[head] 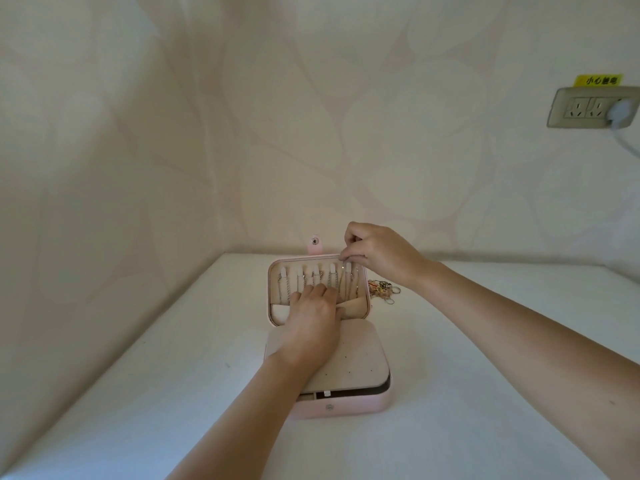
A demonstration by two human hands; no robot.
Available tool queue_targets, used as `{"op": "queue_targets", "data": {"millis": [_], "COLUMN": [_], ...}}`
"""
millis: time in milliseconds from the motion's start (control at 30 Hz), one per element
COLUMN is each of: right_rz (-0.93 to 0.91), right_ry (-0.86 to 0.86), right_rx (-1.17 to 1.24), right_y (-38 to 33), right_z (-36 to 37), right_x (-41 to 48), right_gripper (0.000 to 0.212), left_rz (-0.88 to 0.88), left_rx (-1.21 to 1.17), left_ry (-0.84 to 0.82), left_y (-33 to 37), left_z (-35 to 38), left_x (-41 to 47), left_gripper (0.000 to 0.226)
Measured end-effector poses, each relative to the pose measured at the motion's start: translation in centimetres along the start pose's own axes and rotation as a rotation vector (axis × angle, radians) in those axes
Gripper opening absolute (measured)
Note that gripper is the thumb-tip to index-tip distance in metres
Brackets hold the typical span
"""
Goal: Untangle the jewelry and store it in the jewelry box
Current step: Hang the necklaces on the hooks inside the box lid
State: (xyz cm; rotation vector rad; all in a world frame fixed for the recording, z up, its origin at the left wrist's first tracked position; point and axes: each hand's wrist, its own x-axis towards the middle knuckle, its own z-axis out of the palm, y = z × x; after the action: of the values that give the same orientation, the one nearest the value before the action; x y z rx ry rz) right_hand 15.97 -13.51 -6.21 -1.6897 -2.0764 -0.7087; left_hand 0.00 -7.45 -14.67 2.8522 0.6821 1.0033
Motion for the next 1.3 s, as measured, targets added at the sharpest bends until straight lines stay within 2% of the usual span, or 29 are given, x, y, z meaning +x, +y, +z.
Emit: {"op": "queue_targets", "data": {"millis": [100, 200, 367, 467, 567, 700, 1067, 1300], "right_rz": [-0.017, -0.028, 0.047, 0.097, 0.118, 0.107, 0.228, 0.33], "right_ry": [-0.012, -0.038, -0.213, -0.337, -0.455, -0.565, -0.458, -0.312], "right_rx": [-0.033, -0.065, -0.127, -0.135, -0.155, -0.14, 0.13, 0.373], "right_y": [0.1, 0.2, -0.2, -0.4, -0.3, -0.2, 0.4, 0.7], "right_z": [-0.2, -0.5, -1.0, -1.5, -2.2, -3.0, -1.9, -2.0], "right_x": [0.0, 0.0, 0.9, 1.7, 2.6, 4.0, 2.7, 2.0], "right_gripper": [0.008, 0.008, 0.014, 0.02, 0.019, 0.016, 0.016, 0.023], "left_rz": [0.033, 0.077, 0.096, 0.095, 0.095, 0.086, 0.064, 0.079], "left_rx": [0.026, 0.07, 0.092, 0.094, 0.095, 0.097, 0.092, 0.104], "left_ry": [0.082, 0.123, 0.144, 0.145, 0.149, 0.151, 0.154, 0.218], "left_y": [0.0, 0.1, 0.4, 0.5, 0.6, 0.6, 0.1, -0.4], "left_z": [0.2, 0.2, -0.1, -0.2, -0.1, 0.1, 0.8, 1.0], "left_x": [0.0, 0.0, -0.1, -0.1, -0.1, -0.1, 0.0, 0.1], "left_gripper": [0.003, 0.002, 0.005, 0.019, 0.029, 0.031, 0.027, 0.004]}}
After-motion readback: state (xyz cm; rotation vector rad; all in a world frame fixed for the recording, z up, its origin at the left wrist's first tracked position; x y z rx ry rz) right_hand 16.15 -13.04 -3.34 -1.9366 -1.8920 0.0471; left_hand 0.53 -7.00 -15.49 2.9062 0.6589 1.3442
